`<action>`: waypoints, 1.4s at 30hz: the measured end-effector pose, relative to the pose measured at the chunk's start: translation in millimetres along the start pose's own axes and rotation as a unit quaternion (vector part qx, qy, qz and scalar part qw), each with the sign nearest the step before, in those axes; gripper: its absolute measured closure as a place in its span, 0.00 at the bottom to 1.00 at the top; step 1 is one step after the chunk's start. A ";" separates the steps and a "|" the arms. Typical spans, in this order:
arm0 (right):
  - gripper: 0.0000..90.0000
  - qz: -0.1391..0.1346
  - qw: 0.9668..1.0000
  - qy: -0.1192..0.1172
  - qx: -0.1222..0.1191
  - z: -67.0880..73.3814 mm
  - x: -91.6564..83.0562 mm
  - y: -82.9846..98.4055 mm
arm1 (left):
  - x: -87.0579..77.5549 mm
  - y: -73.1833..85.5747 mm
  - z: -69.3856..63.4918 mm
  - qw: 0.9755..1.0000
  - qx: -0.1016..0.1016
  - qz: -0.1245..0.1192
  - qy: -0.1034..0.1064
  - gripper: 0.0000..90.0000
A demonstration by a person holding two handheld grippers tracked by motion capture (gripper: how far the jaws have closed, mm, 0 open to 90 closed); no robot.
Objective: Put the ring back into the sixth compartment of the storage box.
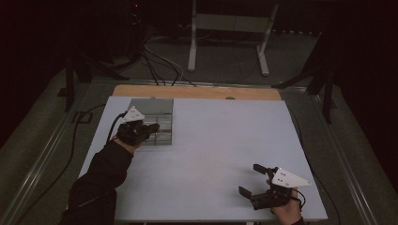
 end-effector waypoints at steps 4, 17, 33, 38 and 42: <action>0.00 0.000 1.000 0.000 0.001 -0.2 0.1 0.0 | 10.2 0.1 5.4 1.000 -0.013 0.004 0.009 1.00; 0.00 -0.001 1.000 0.000 0.002 -0.3 -0.7 -0.2 | 35.2 0.0 15.0 1.000 -0.008 0.027 -0.014 1.00; 0.00 -0.002 1.000 0.000 0.002 -0.4 -1.5 -0.1 | 52.5 7.4 20.7 0.999 -0.006 0.050 -0.017 0.99; 0.00 -0.002 1.000 0.000 0.002 -0.7 -1.3 0.0 | 56.7 10.4 24.4 0.998 -0.008 0.058 -0.021 0.99; 0.00 -0.001 1.000 0.000 0.002 -0.6 -1.2 0.2 | 61.6 11.6 22.6 0.998 -0.006 0.060 -0.023 0.99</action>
Point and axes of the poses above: each handheld gripper's, and its own axes: x roughly forward along the jaws, y roughly out of its underside, z roughly to its left, the point moved 4 cm from there along x, roughly forward along the jaws, and after that the axes turned 7 degrees about -x, right-handed, at the moved point
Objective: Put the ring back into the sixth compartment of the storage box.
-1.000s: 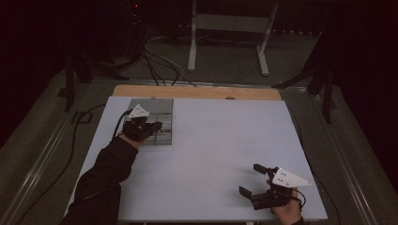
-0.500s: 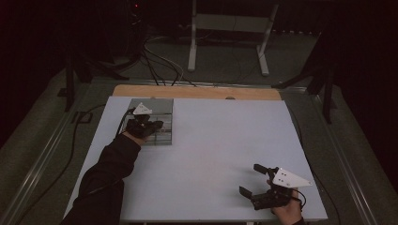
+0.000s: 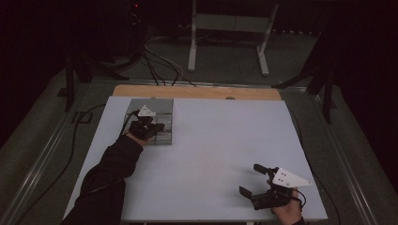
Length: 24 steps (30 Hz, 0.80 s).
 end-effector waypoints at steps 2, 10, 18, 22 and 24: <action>0.00 0.000 1.000 0.001 0.001 -0.4 -0.2 0.1 | 3.4 0.5 -1.2 1.000 0.002 0.006 0.000 0.99; 0.00 -0.001 1.000 0.001 0.002 -1.0 -0.4 0.1 | 8.2 2.3 0.6 1.000 -0.004 0.015 -0.009 0.99; 0.00 0.000 1.000 0.001 0.002 -1.2 0.4 0.7 | 3.8 -0.3 -0.8 1.000 -0.010 0.006 -0.021 0.91; 0.00 0.001 1.000 0.000 0.004 -1.2 0.8 0.8 | -0.2 -1.1 -0.4 0.999 -0.022 0.003 -0.035 0.74; 0.00 0.000 1.000 0.001 0.004 -1.9 0.6 1.2 | -4.5 -2.4 -1.7 0.999 -0.028 -0.003 -0.028 0.59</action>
Point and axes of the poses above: each handheld gripper's, and its own axes: x roughly forward along the jaws, y roughly out of its underside, z roughly to its left, the point moved 4 cm from there along x, roughly forward along the jaws, and after that the axes turned 7 degrees about -x, right-handed, at the moved point
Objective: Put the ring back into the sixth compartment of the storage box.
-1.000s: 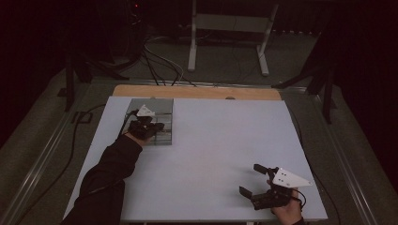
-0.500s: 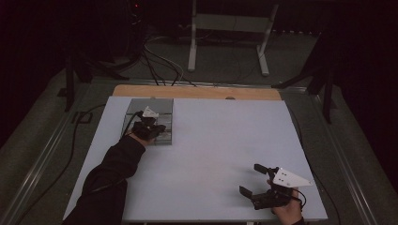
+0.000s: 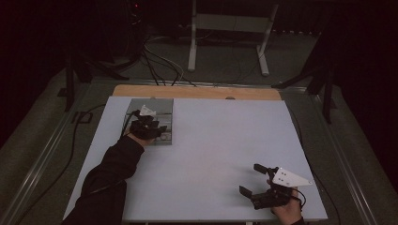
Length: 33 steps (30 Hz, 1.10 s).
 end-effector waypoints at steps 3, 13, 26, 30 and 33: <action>0.00 -0.001 1.000 0.000 0.002 -0.8 -0.4 0.2 | -6.9 -1.4 -3.7 1.000 0.000 -0.004 0.010 0.52; 0.00 -0.003 1.000 0.000 0.005 -3.1 -1.9 1.5 | -32.9 -11.0 -14.6 0.999 -0.004 -0.032 0.036 0.23; 0.00 0.000 1.000 0.002 0.001 -1.6 -0.9 0.0 | -58.4 4.1 -21.5 0.994 0.005 -0.042 0.102 0.01; 0.00 -0.001 1.000 0.002 0.000 -0.9 -0.2 -0.5 | -65.5 11.6 -23.5 0.992 0.014 -0.046 0.113 0.01; 0.00 0.000 1.000 0.002 -0.001 -0.5 0.3 -0.7 | -70.5 16.5 -25.4 0.991 0.017 -0.050 0.122 0.01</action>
Point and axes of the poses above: each handheld gripper's, and its own axes: x roughly forward along the jaws, y roughly out of its underside, z roughly to its left, the point moved 4 cm from there along x, roughly forward along the jaws, and after that the axes turned 7 degrees about -x, right-handed, at the moved point
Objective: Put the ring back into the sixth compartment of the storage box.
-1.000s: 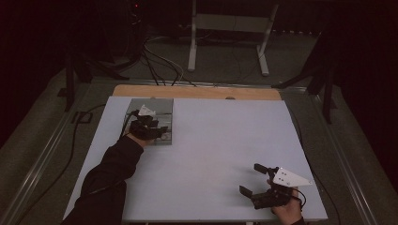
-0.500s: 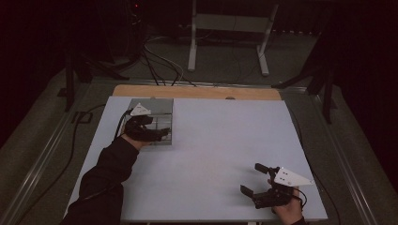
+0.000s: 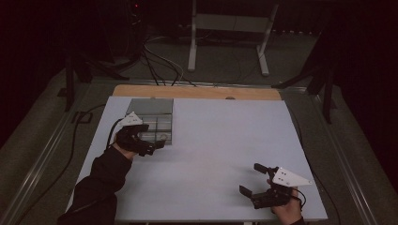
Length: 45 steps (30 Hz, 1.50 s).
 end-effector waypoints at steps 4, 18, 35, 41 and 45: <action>0.00 0.000 1.000 0.001 0.000 0.3 -0.4 -0.1 | -6.3 6.0 -3.0 1.000 0.001 -0.010 0.005 0.01; 0.00 0.001 1.000 0.004 0.002 -0.7 0.5 0.2 | -20.7 41.5 -10.1 1.000 0.008 -0.002 0.000 0.01; 0.00 0.003 1.000 0.003 0.001 -0.3 0.2 0.6 | -29.8 91.4 -16.8 1.000 0.020 0.016 0.010 0.01; 0.00 0.005 1.000 0.003 0.000 0.0 0.6 0.9 | -34.7 108.9 -16.5 0.999 0.022 0.022 0.009 0.01; 0.00 0.005 1.000 0.002 -0.001 0.3 0.9 0.9 | -33.4 119.3 -14.9 0.999 0.033 0.019 0.015 0.01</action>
Point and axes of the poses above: each handheld gripper's, and its own axes: x roughly forward along the jaws, y roughly out of its underside, z roughly to its left, the point moved 4 cm from there along x, roughly forward along the jaws, and after that the axes turned 7 degrees about -x, right-handed, at the moved point
